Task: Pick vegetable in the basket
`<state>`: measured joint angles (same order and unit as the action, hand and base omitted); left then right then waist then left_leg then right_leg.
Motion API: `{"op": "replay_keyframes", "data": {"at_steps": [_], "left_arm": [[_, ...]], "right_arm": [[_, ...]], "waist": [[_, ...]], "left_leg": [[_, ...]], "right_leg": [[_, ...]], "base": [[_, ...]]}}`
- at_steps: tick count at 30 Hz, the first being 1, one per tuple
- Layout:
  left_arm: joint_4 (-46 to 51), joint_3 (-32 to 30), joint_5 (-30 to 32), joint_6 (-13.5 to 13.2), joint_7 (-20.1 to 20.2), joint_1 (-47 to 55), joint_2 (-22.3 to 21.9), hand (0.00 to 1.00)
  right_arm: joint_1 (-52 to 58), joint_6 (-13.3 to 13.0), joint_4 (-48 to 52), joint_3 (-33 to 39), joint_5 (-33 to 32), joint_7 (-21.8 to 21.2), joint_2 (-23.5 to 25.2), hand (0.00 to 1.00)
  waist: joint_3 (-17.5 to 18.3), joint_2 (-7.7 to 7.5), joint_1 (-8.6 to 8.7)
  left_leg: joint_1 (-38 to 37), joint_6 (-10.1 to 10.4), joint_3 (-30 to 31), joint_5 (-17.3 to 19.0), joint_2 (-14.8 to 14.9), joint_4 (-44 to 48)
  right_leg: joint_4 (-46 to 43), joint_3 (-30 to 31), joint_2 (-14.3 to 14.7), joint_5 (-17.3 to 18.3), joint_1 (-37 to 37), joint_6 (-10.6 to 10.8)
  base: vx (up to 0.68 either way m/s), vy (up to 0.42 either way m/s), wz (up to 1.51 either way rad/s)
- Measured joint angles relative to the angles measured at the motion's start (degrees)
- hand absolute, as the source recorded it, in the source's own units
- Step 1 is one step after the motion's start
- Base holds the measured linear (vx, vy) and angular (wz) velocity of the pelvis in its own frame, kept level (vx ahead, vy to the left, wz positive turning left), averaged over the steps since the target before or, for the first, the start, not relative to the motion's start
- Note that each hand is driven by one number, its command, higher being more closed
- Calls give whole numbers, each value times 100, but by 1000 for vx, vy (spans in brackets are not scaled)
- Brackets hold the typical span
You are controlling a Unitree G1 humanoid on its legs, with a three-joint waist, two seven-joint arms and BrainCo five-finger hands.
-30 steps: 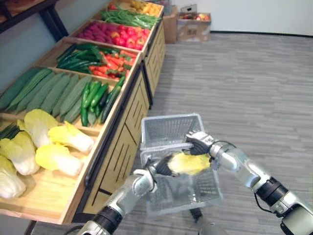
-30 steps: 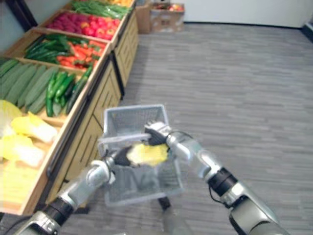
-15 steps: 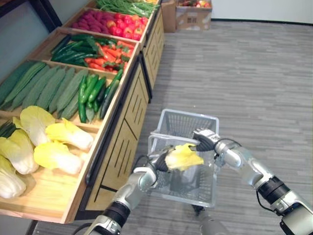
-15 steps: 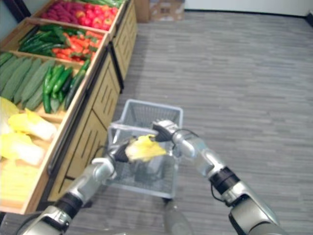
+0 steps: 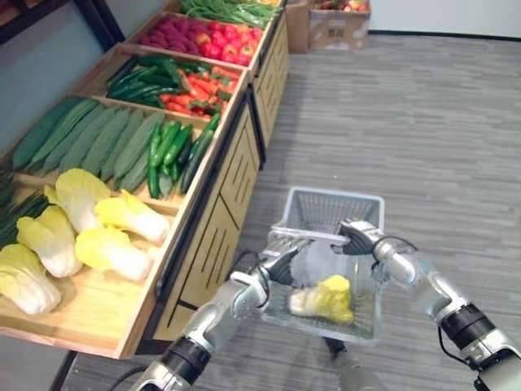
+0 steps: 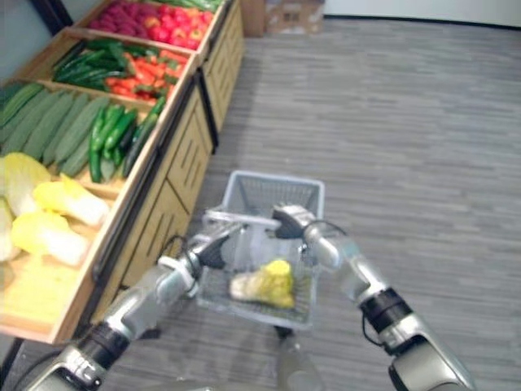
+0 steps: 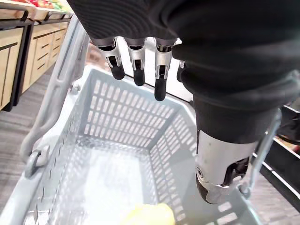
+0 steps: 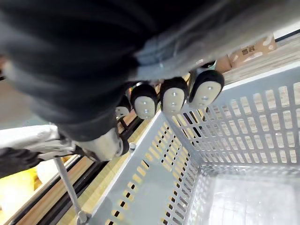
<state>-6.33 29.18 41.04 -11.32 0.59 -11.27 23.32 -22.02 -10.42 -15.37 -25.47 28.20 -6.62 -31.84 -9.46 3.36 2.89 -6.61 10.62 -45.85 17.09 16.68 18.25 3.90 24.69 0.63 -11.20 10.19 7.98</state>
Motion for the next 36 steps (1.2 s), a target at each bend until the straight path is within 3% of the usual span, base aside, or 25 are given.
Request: {"op": "replay_keyframes", "data": {"at_steps": [3, 5, 9, 15, 17, 18, 22, 25, 26, 29, 32, 36], "left_arm": [[706, 227, -178, -94, 119, 161, 318, 0], [1309, 415, -282, -184, 228, 185, 596, 0], [2682, 646, -1332, -455, 578, 194, 1424, 0], [3558, 603, -2326, -490, 890, 251, 2248, 0], [3810, 248, -2704, -490, 918, 495, 2424, 0], [3908, -43, -2863, -490, 921, 645, 2431, 0], [3960, -1028, -3195, -482, 805, 1390, 2342, 0], [3372, -1972, -3184, -469, 593, 2065, 1419, 0], [2957, -2401, -3176, -403, 430, 2229, 873, 0], [2336, -3209, -2710, -60, -27, 2572, -298, 0], [2125, -3791, -2185, 80, -400, 2909, -1284, 0], [1313, -4566, -1729, 211, -1009, 2862, -1972, 0]], "right_arm": [[140, 4, -46, 124, 2, 2, -34, 100], [299, 5, -75, 271, 6, 4, -59, 100], [591, 12, -82, 417, 70, -1, -152, 100], [1025, 30, -95, 843, 97, -9, -166, 100], [1188, 38, -112, 1046, 97, -13, -165, 100], [1346, 40, -137, 1211, 97, -13, -160, 100], [1739, 47, -410, 1682, 93, -6, -50, 100], [2265, 56, -821, 2554, 76, 35, 214, 100], [2400, 96, -1048, 2852, 75, 50, 340, 100], [2563, 278, -1512, 3368, 115, 284, 709, 100], [2689, 291, -1725, 3756, 122, 541, 1053, 100], [2754, 301, -2013, 4115, 316, 828, 1359, 100]], "waist": [[2, 4, -7], [15, 26, -114], [42, 67, -237], [190, 162, -338], [278, 176, -375], [339, 176, -452], [505, 117, -478], [697, -36, -467], [768, -96, -475], [795, -229, -555], [812, -315, -635], [825, -339, -629]], "left_leg": [[-33, -8, 93, -6, 21, -1], [-57, -28, 104, -19, 22, -8], [-42, -58, 179, -37, 11, -3], [100, -51, 406, -35, 37, 20], [159, -55, 443, -83, 67, 27], [193, -82, 514, -115, 65, 18], [361, -180, 995, -274, -56, -133], [586, -306, 1762, -583, -432, -627], [727, -340, 2073, -709, -532, -754], [810, -358, 2646, -1050, -722, -1116], [845, -417, 3011, -1345, -875, -1460], [829, -469, 3354, -1650, -961, -1817]], "right_leg": [[10, -106, -15, 0, -104, 0], [4, -182, -34, 0, -157, 0], [-11, -326, -104, 2, -208, -1], [-15, -665, -203, 31, -246, -35], [-13, -806, -239, 39, -245, -46], [-13, -895, -256, 39, -254, -47], [-3, -1370, -413, 77, -361, -93], [23, -2057, -724, 226, -457, -99], [35, -2338, -810, 275, -486, -107], [65, -2889, -951, 353, -651, -130], [69, -3251, -1031, 382, -672, -133], [72, -3613, -1061, 434, -739, -139]], "base": [[-2, 5, 17], [-11, 5, 13], [-29, -3, 17], [-18, -15, 26], [-6, -17, 32], [-4, -16, 30], [-12, -5, 63], [-15, -11, 125], [-2, -35, 136], [-6, -30, 99], [20, -17, 71], [-3, -15, 46]]}}
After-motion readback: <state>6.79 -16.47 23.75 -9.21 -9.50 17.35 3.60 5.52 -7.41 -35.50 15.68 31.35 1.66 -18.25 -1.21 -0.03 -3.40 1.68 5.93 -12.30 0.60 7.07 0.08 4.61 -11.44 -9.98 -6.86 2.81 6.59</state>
